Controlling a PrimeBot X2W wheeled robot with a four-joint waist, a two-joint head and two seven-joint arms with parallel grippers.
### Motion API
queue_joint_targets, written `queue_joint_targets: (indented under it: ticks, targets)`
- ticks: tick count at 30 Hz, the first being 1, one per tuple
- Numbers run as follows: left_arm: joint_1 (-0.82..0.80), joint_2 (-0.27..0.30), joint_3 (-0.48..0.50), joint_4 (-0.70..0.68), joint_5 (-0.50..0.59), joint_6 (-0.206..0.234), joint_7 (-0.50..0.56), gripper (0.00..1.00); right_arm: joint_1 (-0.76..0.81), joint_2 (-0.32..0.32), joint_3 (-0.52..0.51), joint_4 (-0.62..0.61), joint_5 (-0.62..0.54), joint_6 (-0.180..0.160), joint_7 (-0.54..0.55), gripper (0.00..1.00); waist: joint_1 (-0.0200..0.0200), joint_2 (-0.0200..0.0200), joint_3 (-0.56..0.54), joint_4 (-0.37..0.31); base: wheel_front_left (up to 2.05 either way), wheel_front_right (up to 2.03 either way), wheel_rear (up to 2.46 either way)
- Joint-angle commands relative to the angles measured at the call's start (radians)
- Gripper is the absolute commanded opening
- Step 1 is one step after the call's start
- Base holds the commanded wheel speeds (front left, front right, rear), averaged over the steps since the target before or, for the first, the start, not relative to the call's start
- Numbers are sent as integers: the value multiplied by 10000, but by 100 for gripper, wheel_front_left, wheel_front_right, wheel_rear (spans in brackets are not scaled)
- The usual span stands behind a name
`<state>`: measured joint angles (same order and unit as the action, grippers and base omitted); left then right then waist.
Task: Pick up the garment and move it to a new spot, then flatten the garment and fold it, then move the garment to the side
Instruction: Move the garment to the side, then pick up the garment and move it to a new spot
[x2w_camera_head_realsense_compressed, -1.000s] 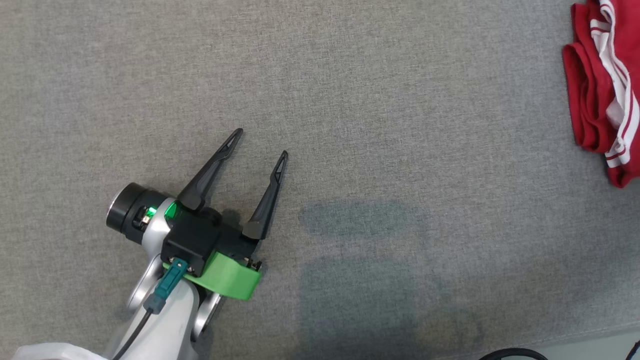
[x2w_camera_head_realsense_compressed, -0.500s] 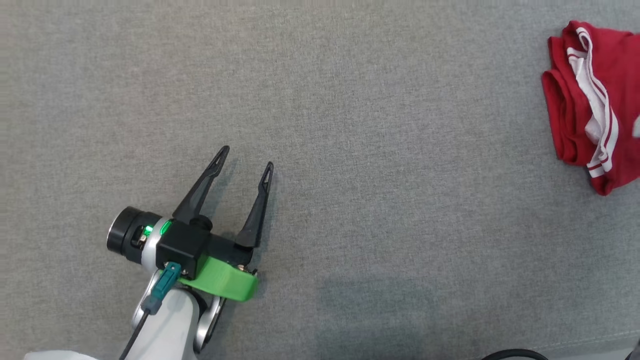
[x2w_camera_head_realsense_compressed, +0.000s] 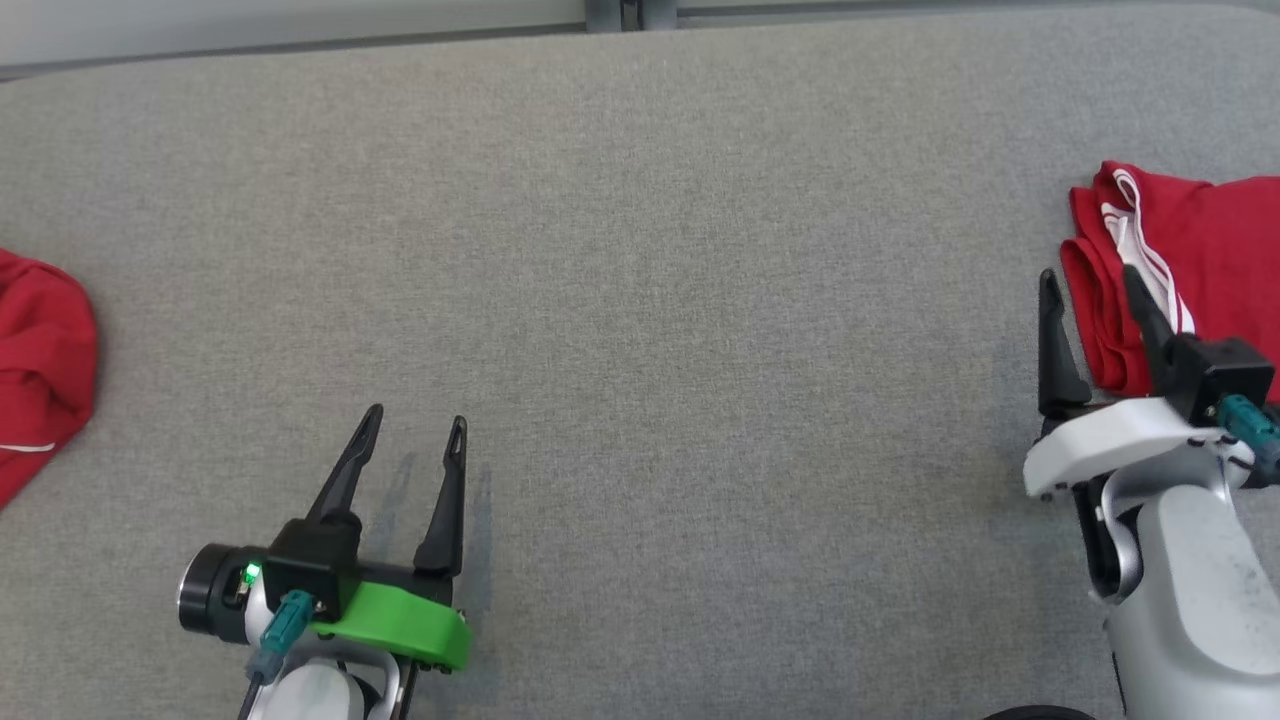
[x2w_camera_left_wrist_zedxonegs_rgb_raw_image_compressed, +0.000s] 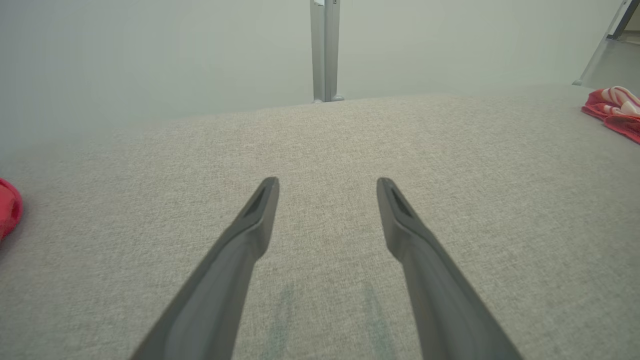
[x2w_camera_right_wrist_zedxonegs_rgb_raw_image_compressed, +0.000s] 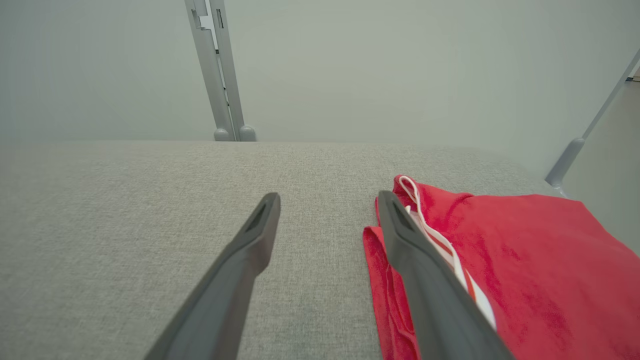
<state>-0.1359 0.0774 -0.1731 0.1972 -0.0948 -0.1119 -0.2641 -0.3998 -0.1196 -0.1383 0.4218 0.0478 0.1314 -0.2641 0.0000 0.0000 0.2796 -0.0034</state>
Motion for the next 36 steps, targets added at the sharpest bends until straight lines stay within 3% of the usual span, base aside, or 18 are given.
queue_joint_targets:
  ticks: [1,7,19,36]
  targets:
    - [199,-27,126,45,-1,78,4,100,281,61,98,-13,97,-17,1,100,0,0,-779,384,0,0,0]
    - [751,-139,643,349,-26,87,4,100,1407,322,792,-115,309,-17,1,100,0,0,-1542,500,0,0,0]
    - [1586,-227,1133,1016,113,166,4,100,2842,626,832,-318,412,-17,1,100,0,0,-2634,481,0,0,0]
    - [2012,-261,1514,1098,123,299,4,100,3653,676,1215,-991,1053,-17,1,100,0,0,-3003,448,0,0,0]
